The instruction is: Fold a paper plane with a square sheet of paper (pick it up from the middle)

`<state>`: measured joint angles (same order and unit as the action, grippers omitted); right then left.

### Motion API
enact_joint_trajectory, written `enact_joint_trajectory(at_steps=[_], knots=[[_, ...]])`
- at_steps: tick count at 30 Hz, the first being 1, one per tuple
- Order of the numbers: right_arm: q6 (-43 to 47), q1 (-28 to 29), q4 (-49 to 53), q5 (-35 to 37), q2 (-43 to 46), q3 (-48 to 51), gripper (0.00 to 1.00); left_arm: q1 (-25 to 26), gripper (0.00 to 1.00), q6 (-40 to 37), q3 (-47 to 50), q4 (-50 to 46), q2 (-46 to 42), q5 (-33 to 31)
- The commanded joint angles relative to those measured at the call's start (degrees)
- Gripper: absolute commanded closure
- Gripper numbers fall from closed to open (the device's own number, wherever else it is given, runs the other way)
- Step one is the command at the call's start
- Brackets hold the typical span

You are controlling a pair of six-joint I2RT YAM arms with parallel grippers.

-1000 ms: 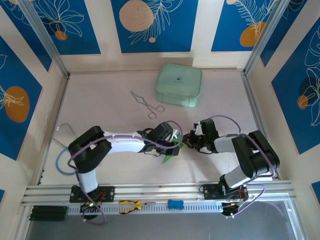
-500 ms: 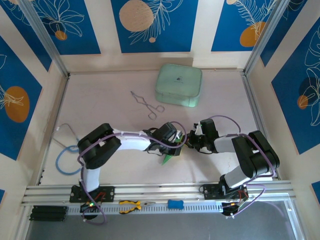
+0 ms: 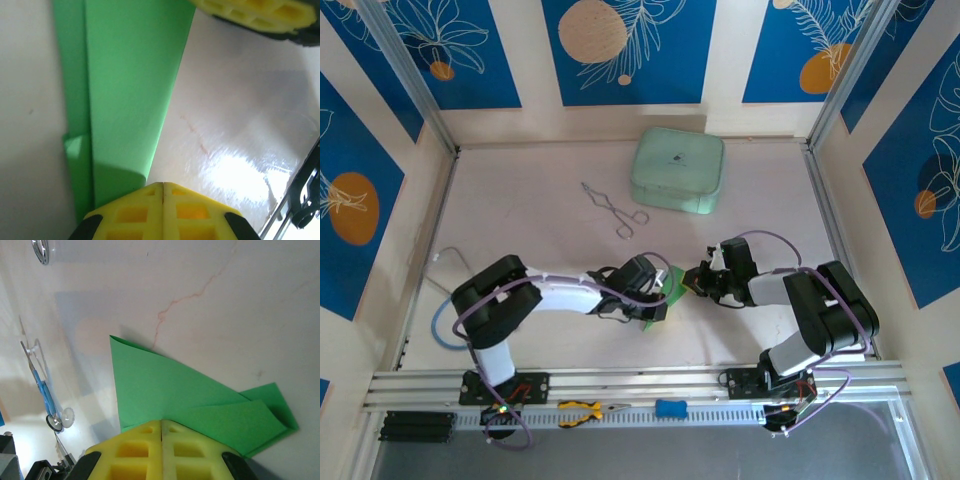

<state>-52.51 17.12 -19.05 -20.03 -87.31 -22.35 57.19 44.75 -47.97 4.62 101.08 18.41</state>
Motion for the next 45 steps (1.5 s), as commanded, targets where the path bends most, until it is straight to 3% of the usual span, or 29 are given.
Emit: enact_joint_trajectory(at_steps=[1, 8, 13, 23, 30, 39, 45], knots=[[1.79, -0.62, 5.06, 3.46, -0.96, 2.39, 1.0, 0.31, 0.94, 0.37, 2.21, -4.72, -2.82, -2.13], [1.88, -0.7, 5.77, 3.42, 0.28, 2.67, 1.0, 0.37, 0.95, 2.29, 9.6, -1.62, -8.99, -1.2], [1.78, -0.84, 6.04, 3.77, 0.73, 2.84, 1.0, 0.29, 0.95, -2.27, 1.93, -9.44, -13.56, -3.62], [1.1, -0.88, 5.81, 3.73, 1.09, 2.93, 1.0, 0.03, 0.94, -5.47, -11.07, -7.89, 0.39, 3.61], [1.03, -0.97, 5.83, 3.68, 1.31, 3.11, 1.0, -0.13, 0.93, -6.01, -15.48, -6.57, 6.36, 1.61], [0.75, -0.96, 4.59, 3.68, 0.35, 3.93, 1.0, -0.59, 0.94, -5.48, -15.55, -4.07, 9.98, 2.51], [0.92, -1.17, 4.19, 3.33, -0.31, 3.95, 1.0, -0.68, 0.95, -3.85, -7.26, -2.59, 7.67, 1.49]])
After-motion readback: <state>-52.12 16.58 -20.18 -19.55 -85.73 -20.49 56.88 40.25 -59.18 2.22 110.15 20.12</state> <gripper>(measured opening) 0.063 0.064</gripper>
